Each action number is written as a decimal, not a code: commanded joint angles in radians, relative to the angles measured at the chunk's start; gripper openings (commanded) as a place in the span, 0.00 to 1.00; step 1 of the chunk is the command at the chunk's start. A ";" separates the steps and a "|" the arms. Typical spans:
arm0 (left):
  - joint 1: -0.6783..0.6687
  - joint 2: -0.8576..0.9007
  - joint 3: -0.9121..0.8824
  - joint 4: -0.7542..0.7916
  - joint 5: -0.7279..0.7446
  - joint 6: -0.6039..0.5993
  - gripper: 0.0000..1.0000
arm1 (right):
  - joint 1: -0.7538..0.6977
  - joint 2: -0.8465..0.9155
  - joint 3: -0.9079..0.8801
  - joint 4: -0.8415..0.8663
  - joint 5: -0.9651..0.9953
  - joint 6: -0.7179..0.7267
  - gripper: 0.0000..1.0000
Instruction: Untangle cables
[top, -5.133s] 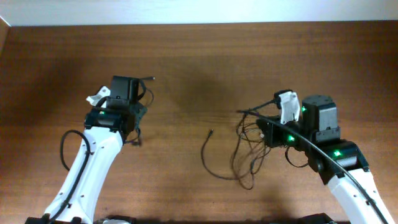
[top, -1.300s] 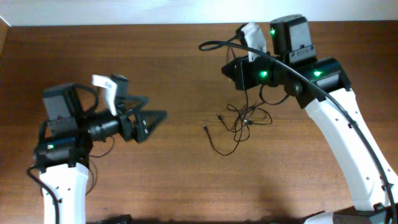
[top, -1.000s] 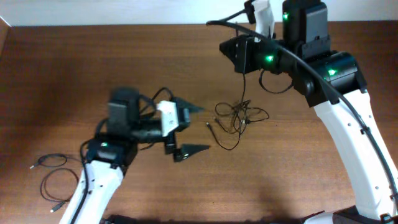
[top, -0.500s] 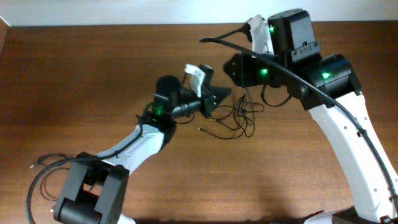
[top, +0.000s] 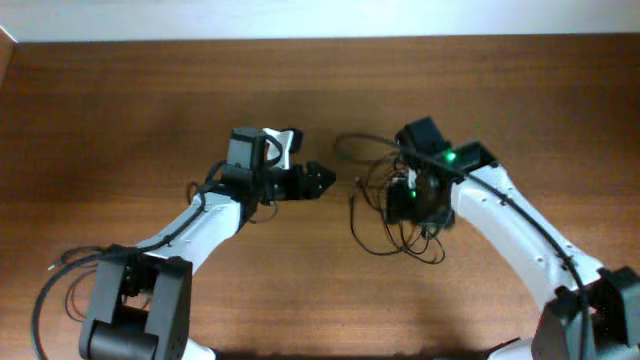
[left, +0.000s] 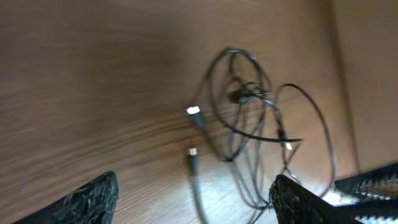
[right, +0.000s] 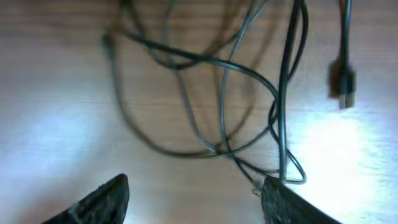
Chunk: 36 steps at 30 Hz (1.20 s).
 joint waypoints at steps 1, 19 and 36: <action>0.022 0.001 -0.003 -0.025 -0.045 -0.016 0.81 | 0.003 -0.013 -0.153 0.083 0.104 0.113 0.69; 0.021 0.001 -0.003 -0.103 -0.150 -0.016 0.99 | -0.031 -0.064 -0.217 0.089 0.256 0.119 0.66; 0.022 -0.192 -0.003 -0.207 0.538 0.671 0.99 | -0.062 -0.080 0.309 0.142 -0.312 -0.139 0.04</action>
